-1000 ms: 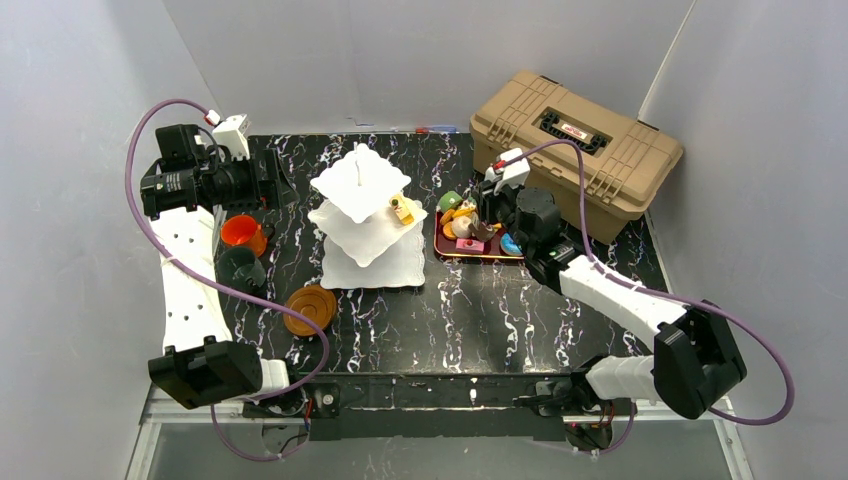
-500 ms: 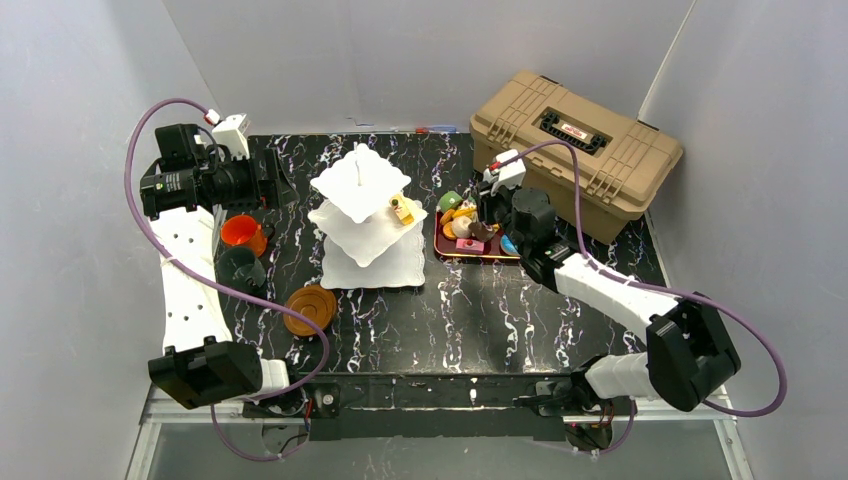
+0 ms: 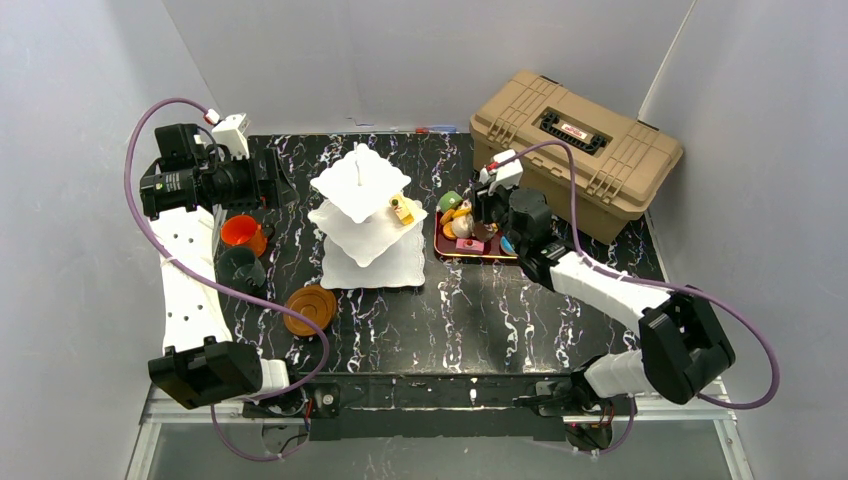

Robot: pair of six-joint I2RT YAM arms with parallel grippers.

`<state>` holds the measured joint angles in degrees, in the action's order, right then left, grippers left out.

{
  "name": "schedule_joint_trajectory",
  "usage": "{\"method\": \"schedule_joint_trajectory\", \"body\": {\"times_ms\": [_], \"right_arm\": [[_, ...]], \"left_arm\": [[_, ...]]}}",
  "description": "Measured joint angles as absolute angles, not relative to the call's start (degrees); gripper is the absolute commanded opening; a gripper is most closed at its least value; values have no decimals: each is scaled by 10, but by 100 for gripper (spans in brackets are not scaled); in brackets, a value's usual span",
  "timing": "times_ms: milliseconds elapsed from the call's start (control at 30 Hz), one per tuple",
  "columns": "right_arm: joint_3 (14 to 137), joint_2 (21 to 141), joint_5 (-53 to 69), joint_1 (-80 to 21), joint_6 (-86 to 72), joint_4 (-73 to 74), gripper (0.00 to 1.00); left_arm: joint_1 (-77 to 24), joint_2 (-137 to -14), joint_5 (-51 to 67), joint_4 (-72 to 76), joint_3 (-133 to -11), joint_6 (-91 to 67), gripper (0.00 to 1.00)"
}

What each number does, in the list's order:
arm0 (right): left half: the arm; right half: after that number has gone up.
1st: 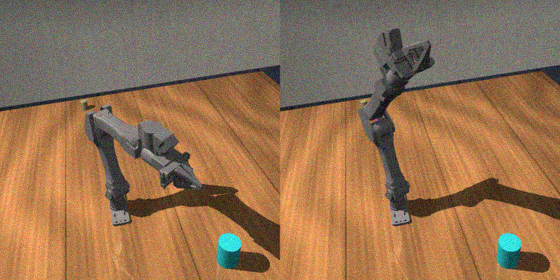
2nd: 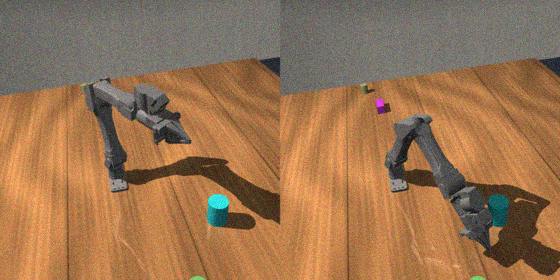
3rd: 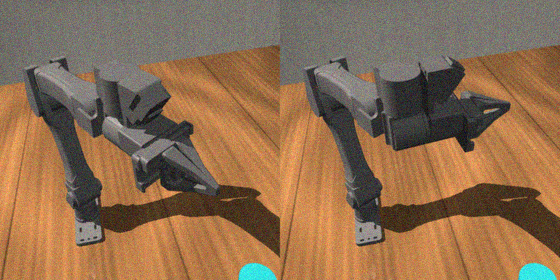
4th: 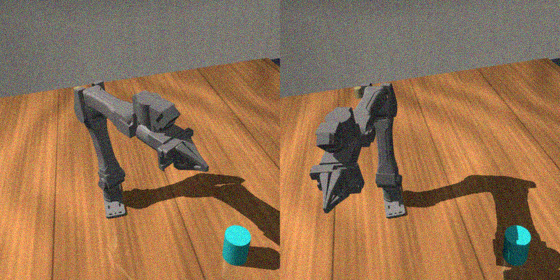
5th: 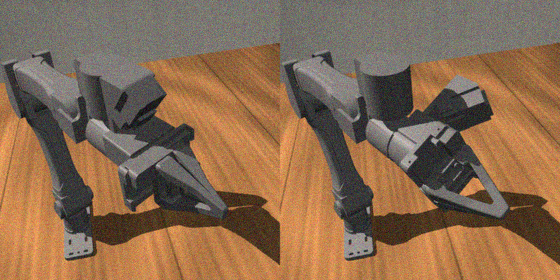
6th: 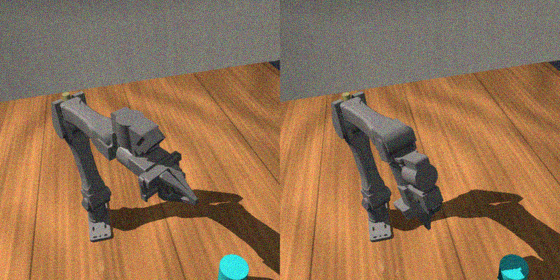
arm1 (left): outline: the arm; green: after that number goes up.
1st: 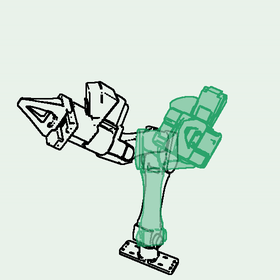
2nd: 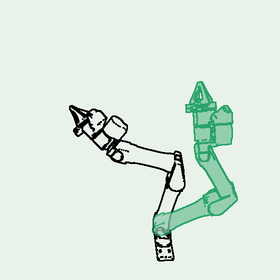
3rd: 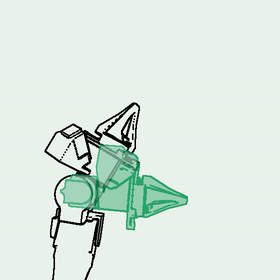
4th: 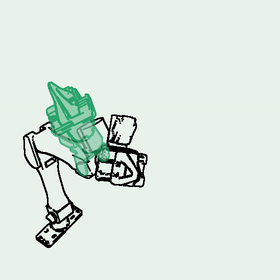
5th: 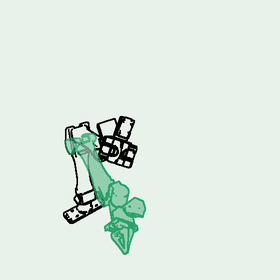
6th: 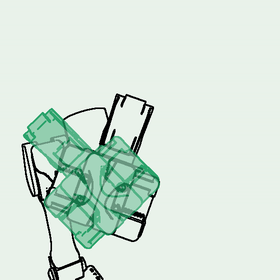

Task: Serve the afternoon tea
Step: Pick up the desert from the tray.

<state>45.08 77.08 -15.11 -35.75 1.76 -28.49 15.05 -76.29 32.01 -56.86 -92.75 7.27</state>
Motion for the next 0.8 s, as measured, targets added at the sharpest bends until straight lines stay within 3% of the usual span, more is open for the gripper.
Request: {"method": "schedule_joint_trajectory", "body": {"times_ms": [500, 567, 667, 733, 800], "right_arm": [[440, 815, -164, -357, 30, -319, 48], [440, 821, -164, -357, 34, -328, 38], [440, 830, -165, -356, 39, -343, 13], [440, 832, -165, -356, 43, -348, 3], [440, 832, -166, -356, 47, -349, 1]], "left_arm": [[150, -763, 320, -569, -927, 74, 94], [150, -763, 320, -569, -927, 75, 94], [150, -763, 320, -569, -927, 75, 94], [150, -763, 320, -569, -927, 75, 94], [150, -763, 320, -569, -927, 75, 94]]}}
